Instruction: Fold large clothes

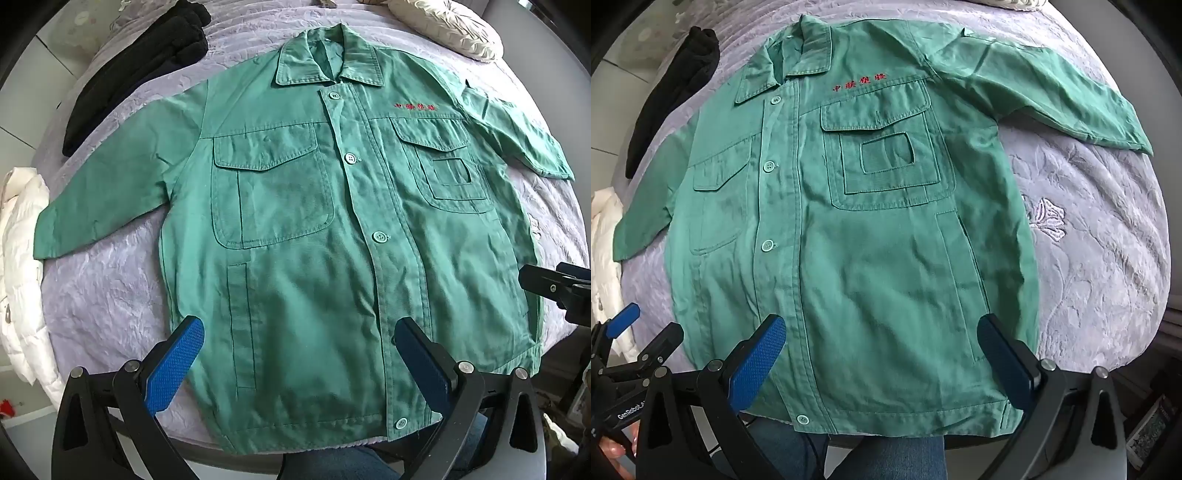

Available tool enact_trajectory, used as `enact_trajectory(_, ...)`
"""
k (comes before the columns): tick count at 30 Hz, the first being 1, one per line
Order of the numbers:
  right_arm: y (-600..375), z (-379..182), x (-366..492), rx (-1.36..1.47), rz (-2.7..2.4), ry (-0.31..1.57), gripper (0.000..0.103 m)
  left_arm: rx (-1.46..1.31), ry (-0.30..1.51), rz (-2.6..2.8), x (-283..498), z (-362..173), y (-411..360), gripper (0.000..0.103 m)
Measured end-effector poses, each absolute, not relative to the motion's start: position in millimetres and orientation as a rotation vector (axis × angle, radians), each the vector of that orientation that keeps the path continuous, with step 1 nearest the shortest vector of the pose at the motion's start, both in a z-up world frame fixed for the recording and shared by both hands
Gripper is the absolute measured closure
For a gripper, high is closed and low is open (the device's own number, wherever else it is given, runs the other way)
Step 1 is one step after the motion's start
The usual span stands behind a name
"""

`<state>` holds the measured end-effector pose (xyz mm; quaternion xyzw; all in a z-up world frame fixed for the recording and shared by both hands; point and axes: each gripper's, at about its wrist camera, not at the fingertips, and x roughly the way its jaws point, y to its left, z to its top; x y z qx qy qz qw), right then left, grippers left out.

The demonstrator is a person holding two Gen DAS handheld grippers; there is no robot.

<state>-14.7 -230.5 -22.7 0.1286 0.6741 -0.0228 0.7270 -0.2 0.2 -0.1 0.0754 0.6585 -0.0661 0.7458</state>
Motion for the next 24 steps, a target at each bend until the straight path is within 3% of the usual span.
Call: enact_trajectory(24, -228.1, -20.2, -15.2, 0.275, -0.048, 1.485, 0.0, 0.153, 1.445, -0.15, -1.8, 4.5, 4.2, 0.0)
